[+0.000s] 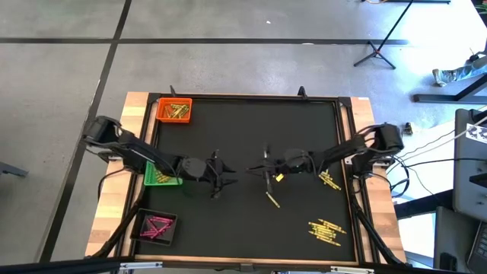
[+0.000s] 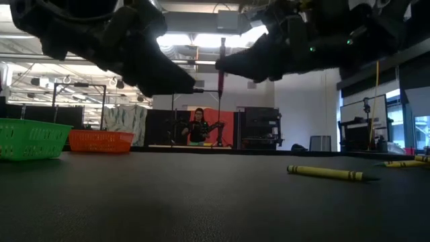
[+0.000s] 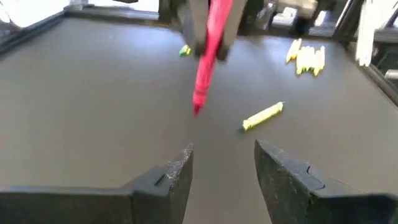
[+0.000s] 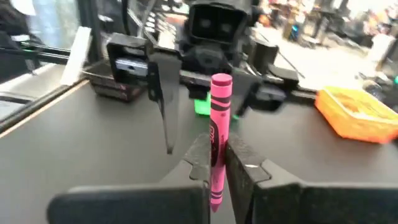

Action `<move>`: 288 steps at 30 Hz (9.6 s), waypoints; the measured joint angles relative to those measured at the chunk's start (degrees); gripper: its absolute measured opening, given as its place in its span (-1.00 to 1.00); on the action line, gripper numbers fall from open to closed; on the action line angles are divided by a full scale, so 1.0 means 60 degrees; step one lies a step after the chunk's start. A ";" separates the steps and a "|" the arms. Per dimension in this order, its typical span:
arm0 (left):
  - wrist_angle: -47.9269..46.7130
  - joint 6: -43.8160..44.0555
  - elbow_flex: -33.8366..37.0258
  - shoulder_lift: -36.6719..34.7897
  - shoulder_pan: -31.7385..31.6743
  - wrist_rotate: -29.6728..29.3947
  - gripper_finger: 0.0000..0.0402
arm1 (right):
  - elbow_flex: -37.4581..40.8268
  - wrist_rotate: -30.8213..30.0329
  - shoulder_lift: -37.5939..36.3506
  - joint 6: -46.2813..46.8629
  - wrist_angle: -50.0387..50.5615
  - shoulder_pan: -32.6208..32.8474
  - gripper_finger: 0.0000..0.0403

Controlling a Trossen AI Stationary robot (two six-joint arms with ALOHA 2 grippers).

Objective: Sort crayons
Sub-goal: Put the pink crayon into the black bin, then put the green crayon into the orange bin

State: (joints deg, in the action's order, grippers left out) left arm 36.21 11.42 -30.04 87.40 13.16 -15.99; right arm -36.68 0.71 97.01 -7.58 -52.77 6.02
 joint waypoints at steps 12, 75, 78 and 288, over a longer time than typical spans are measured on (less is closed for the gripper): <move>0.4008 -0.0742 -0.0012 0.1841 0.0323 -0.1407 -0.23 | -0.0188 0.0825 0.0917 0.0017 -0.1647 0.0004 -0.89; -1.2185 1.3057 -0.2652 -0.1525 0.8321 0.2931 -0.95 | -0.0621 0.1883 -0.0564 -0.0105 0.3248 0.0117 -0.01; -1.2478 1.3063 -0.2652 -0.1108 0.8587 0.2835 -0.95 | -0.0621 0.1883 -0.0564 -0.0109 0.3249 0.0117 -0.01; -0.9430 -0.2358 -0.1838 -0.2369 -0.9816 0.0959 -0.46 | -0.0621 -0.3258 0.0595 0.1457 0.5183 0.1049 -0.01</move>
State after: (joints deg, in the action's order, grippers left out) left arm -20.37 -2.73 -41.07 73.19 -45.73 -10.24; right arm -40.40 -18.83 100.57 1.16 -21.67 12.32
